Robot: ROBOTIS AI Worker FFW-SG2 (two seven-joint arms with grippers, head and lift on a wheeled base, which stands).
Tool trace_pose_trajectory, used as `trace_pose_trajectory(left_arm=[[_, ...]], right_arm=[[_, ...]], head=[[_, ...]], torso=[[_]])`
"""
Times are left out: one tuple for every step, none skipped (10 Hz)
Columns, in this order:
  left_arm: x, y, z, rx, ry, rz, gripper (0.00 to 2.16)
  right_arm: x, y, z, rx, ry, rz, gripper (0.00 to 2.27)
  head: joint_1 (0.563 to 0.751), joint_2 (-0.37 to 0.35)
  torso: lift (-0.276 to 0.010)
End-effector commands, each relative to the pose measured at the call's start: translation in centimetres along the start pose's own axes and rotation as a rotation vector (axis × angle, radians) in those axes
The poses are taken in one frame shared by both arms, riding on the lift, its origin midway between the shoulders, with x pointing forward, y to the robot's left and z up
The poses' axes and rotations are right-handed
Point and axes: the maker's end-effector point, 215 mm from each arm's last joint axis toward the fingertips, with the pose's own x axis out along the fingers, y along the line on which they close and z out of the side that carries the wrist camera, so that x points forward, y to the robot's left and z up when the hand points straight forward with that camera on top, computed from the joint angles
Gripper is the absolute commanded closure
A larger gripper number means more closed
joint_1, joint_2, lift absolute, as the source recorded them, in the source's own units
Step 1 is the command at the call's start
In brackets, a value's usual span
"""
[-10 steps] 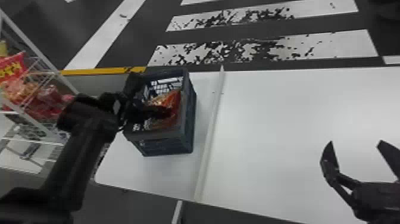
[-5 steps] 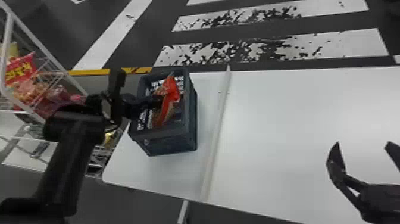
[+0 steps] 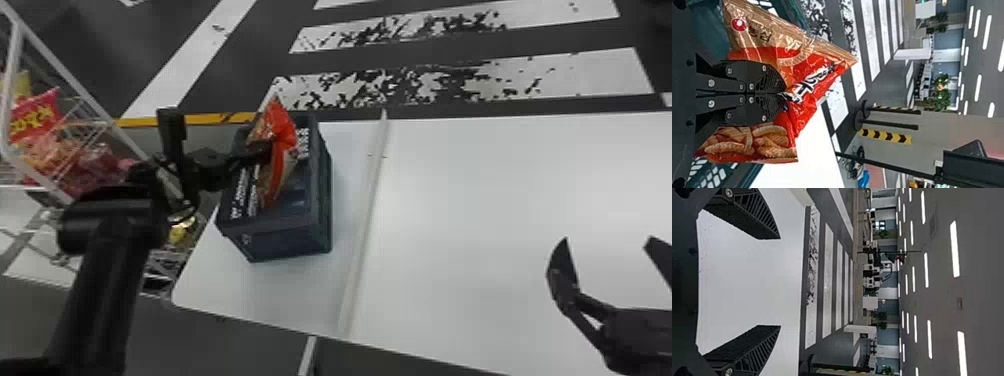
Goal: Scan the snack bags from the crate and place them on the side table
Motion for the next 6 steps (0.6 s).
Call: trace_pose_trajectory(left_arm=[[-0.8, -1.9, 1.8, -0.002, -0.032, -0.002, 2.13], [-1.3, -3.2, 3.5, -0.013, -0.062, -0.015, 2.13], [-2.1, -4.0, 5.0, -0.009, -0.084, -0.006, 2.13], [-3.0, -4.8, 6.9, -0.005, -0.122, 0.01, 2.13], [-3.4, -6.2, 8.3, -0.005, -0.14, 0.006, 2.13], [-3.3, -8.0, 8.7, -0.016, -0.14, -0.01, 2.13]], right_arm=[[0.0, 0.0, 0.1, -0.001, -0.002, -0.001, 0.07], [0.1, 0.0, 0.2, -0.002, -0.003, -0.001, 0.07], [0.1, 0.0, 0.3, -0.002, -0.003, -0.001, 0.07], [0.1, -0.1, 0.2, -0.002, 0.003, -0.005, 0.07], [0.2, -0.1, 0.4, -0.002, 0.0, -0.005, 0.07], [0.3, -0.5, 0.2, -0.006, 0.005, -0.012, 0.07]], head=[[0.695, 0.343], [0.695, 0.336], [0.695, 0.325], [0.695, 0.32], [0.695, 0.312], [0.695, 0.307]], torso=[[-0.081], [-0.081], [-0.081], [-0.081], [-0.081], [-0.081]])
